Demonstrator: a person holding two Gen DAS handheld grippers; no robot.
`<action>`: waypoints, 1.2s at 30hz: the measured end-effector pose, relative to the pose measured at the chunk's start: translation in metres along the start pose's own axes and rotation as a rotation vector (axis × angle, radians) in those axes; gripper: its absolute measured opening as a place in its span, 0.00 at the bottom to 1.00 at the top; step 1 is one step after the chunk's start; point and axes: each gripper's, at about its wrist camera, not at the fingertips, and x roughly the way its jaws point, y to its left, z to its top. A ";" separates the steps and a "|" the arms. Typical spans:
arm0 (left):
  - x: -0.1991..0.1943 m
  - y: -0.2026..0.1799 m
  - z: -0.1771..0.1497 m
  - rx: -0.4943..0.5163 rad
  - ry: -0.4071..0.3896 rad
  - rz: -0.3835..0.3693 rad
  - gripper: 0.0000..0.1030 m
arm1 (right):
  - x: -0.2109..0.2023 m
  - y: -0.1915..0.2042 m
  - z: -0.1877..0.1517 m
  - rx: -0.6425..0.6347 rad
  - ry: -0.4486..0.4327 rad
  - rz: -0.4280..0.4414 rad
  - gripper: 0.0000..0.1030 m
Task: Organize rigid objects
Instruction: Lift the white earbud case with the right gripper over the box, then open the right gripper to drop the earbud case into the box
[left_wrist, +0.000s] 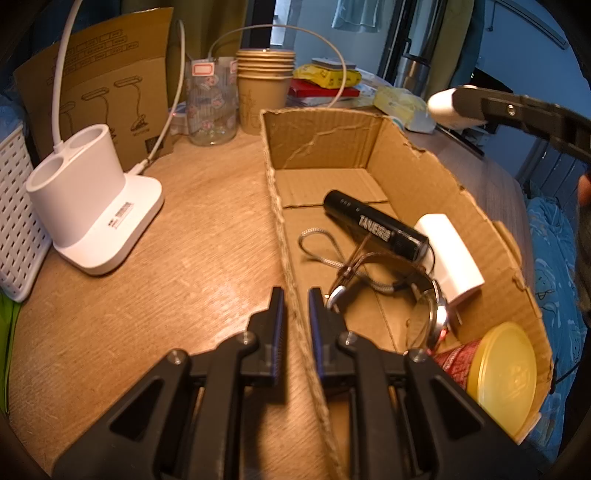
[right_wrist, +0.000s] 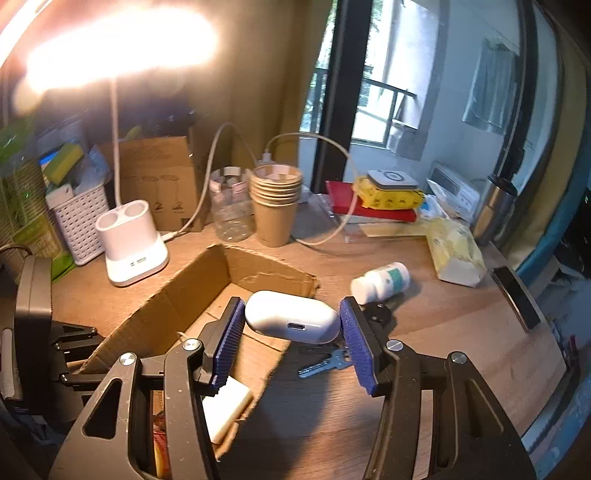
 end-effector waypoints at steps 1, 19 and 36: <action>0.000 0.000 0.000 0.000 0.000 0.000 0.14 | 0.001 0.003 0.000 -0.003 0.001 0.006 0.55; 0.000 0.000 0.000 0.000 0.000 0.000 0.14 | 0.046 0.036 -0.018 -0.056 0.110 0.067 0.55; 0.000 0.001 0.000 0.000 -0.001 0.001 0.14 | 0.061 0.047 -0.024 -0.138 0.163 -0.025 0.55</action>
